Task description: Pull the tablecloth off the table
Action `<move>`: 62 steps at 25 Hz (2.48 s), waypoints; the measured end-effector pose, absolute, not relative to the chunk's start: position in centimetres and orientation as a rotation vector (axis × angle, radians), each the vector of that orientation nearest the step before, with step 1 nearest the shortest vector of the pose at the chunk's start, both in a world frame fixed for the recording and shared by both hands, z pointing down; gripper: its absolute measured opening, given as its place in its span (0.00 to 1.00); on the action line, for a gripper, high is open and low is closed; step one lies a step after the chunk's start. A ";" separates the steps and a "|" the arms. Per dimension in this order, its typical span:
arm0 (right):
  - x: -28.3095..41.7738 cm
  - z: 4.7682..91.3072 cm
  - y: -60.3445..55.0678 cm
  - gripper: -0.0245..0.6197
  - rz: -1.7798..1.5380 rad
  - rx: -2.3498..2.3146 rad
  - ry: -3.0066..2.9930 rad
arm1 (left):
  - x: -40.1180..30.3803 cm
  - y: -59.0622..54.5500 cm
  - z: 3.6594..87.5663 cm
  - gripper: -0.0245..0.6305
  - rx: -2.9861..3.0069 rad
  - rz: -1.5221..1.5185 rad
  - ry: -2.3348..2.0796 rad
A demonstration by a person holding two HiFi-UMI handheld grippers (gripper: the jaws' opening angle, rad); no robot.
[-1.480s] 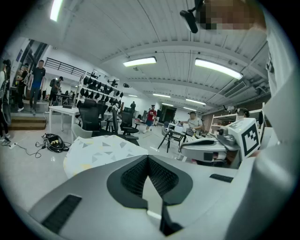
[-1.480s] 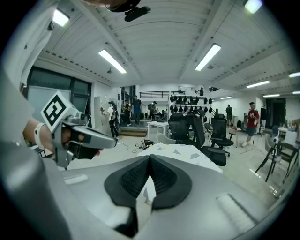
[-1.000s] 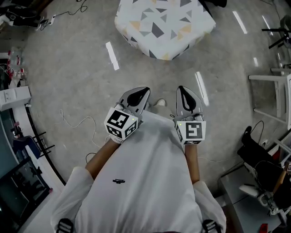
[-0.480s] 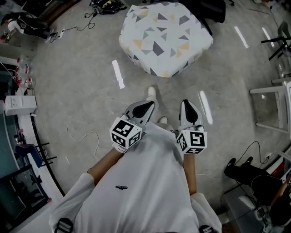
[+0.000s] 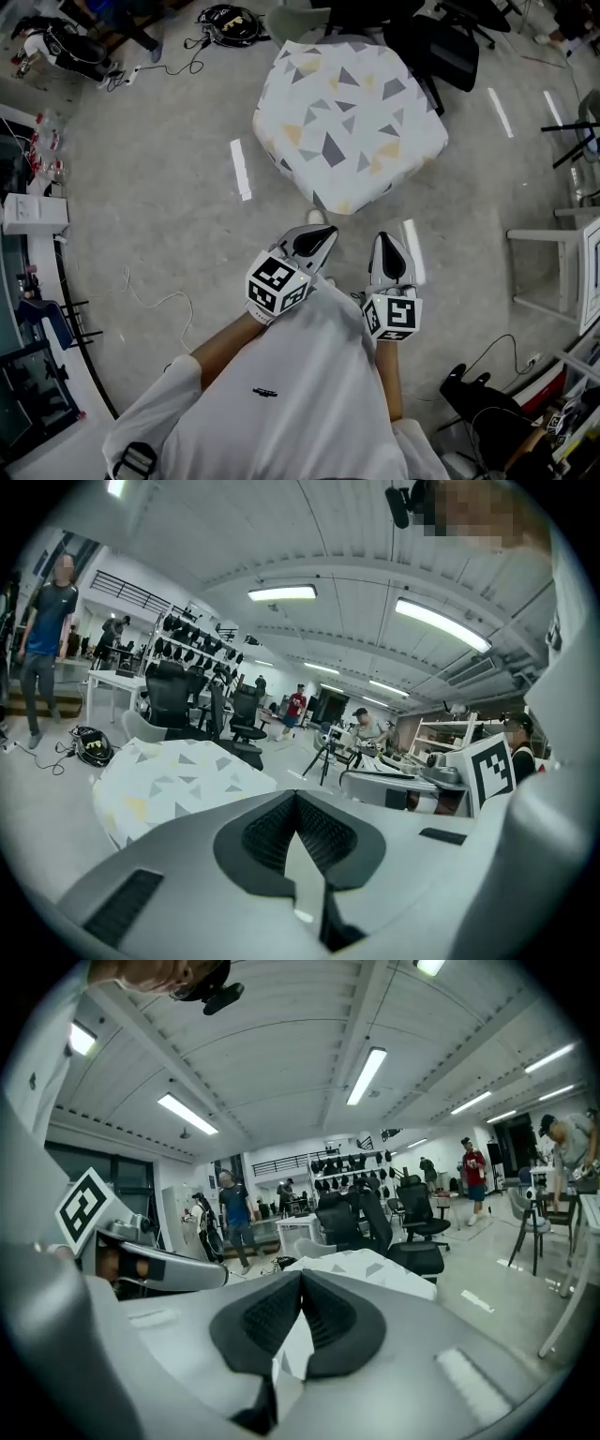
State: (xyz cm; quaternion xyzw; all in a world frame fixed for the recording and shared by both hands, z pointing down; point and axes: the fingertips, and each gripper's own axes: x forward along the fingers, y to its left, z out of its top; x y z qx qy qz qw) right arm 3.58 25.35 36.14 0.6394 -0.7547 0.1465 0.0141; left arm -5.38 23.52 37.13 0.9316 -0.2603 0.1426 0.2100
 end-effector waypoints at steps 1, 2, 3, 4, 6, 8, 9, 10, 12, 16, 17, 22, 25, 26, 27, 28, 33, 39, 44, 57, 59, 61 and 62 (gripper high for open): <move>3.5 35.8 24.0 0.04 0.439 1.983 -2.353 | -5.3 22.0 36.9 0.05 2.585 0.385 -0.729; 3.4 35.2 22.5 0.04 0.419 1.972 -2.360 | -5.3 20.4 36.7 0.05 2.579 0.373 -0.737; 3.3 34.6 20.9 0.04 0.398 1.949 -2.374 | -5.3 18.6 36.4 0.05 2.571 0.360 -0.745; 3.0 34.1 19.2 0.05 0.379 1.905 -2.393 | -5.4 16.8 36.2 0.05 2.563 0.346 -0.756; 2.4 33.1 15.9 0.05 0.338 1.811 -2.413 | -5.8 13.3 35.7 0.05 2.544 0.324 -0.779; 2.5 32.3 12.8 0.05 0.279 1.786 -2.392 | -6.5 10.0 35.4 0.05 2.523 0.304 -0.801; 2.6 32.0 11.4 0.05 0.256 1.793 -2.380 | -6.9 8.6 35.2 0.05 2.516 0.293 -0.810; 2.8 31.7 10.1 0.05 0.243 1.803 -2.373 | -7.2 7.2 35.1 0.05 2.514 0.283 -0.817; 3.1 31.3 7.6 0.05 0.234 1.821 -2.371 | -7.7 4.7 34.8 0.05 2.519 0.267 -0.826; 3.8 31.3 3.7 0.05 0.219 1.842 -2.331 | -8.0 0.9 35.2 0.05 2.522 0.278 -0.831; 4.0 31.6 3.2 0.05 0.234 1.843 -2.318 | -7.9 0.4 35.2 0.05 2.518 0.278 -0.833; 4.5 32.9 0.4 0.06 0.288 1.774 -2.285 | -7.5 -1.9 35.5 0.05 2.489 0.277 -0.855; 5.0 33.5 -0.8 0.06 0.305 1.754 -2.294 | -7.1 -2.7 35.9 0.05 2.460 0.291 -0.877; 5.3 33.7 -1.3 0.06 0.313 1.751 -2.300 | -6.9 -3.0 35.8 0.05 2.453 0.289 -0.886; 5.7 33.8 -1.8 0.06 0.321 1.748 -2.305 | -6.6 -3.3 35.6 0.05 2.446 0.283 -0.897; 6.1 33.9 -2.5 0.06 0.328 1.743 -2.311 | -6.3 -3.7 35.4 0.05 2.438 0.276 -0.908; 8.8 34.3 -6.7 0.18 0.334 1.714 -2.353 | -4.2 -6.4 35.2 0.05 2.424 0.290 -0.952; 14.3 36.5 -13.6 0.27 0.347 1.751 -2.364 | -0.9 -11.4 36.6 0.05 2.409 0.389 -1.027; 17.5 40.7 -19.9 0.37 0.414 1.651 -2.354 | 1.3 -17.1 40.3 0.05 2.370 0.515 -1.082; 22.8 55.0 -32.7 0.64 0.604 1.434 -2.173 | 4.1 -29.0 51.3 0.05 2.270 0.777 -1.112; 23.6 56.8 -34.3 0.67 0.645 1.426 -2.147 | 4.1 -30.5 52.7 0.05 2.254 0.786 -1.117; 24.5 58.6 -35.6 0.67 0.667 1.424 -2.112 | 4.0 -31.9 53.9 0.07 2.242 0.799 -1.117; 25.0 59.5 -36.1 0.67 0.671 1.422 -2.096 | 3.9 -32.5 54.5 0.10 2.241 0.814 -1.113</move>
